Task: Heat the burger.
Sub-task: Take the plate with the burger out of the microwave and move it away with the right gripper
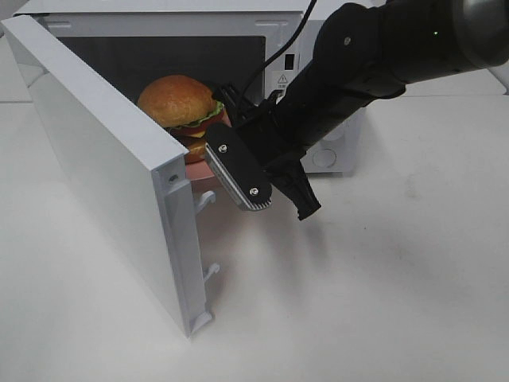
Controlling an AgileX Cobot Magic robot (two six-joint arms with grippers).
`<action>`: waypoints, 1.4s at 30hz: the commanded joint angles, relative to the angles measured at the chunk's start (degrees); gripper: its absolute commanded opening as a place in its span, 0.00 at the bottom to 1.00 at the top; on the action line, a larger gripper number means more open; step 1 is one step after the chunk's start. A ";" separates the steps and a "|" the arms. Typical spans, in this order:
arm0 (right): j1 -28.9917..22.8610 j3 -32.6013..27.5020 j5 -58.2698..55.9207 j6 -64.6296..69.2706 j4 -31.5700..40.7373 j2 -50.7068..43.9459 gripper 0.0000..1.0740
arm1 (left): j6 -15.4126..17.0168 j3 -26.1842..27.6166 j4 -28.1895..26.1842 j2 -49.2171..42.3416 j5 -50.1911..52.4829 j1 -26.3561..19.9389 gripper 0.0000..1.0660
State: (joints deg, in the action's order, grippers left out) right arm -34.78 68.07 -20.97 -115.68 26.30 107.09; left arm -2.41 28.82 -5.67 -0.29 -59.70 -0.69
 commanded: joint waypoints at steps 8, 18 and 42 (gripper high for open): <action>1.26 -4.01 4.24 -2.86 4.24 -6.65 0.00 | -0.11 -0.23 0.00 -1.09 0.29 -0.06 0.84; 1.26 -8.65 4.35 -2.86 5.84 -11.06 0.00 | -0.11 -0.23 0.00 -1.09 0.29 -0.06 0.84; -2.23 -23.61 8.77 -0.63 5.79 -23.43 0.00 | -0.11 -0.23 0.00 -1.09 0.29 -0.06 0.84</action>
State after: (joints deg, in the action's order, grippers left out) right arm -36.84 44.29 -15.41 -116.37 30.94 85.08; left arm -2.41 28.82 -5.67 -0.29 -59.70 -0.69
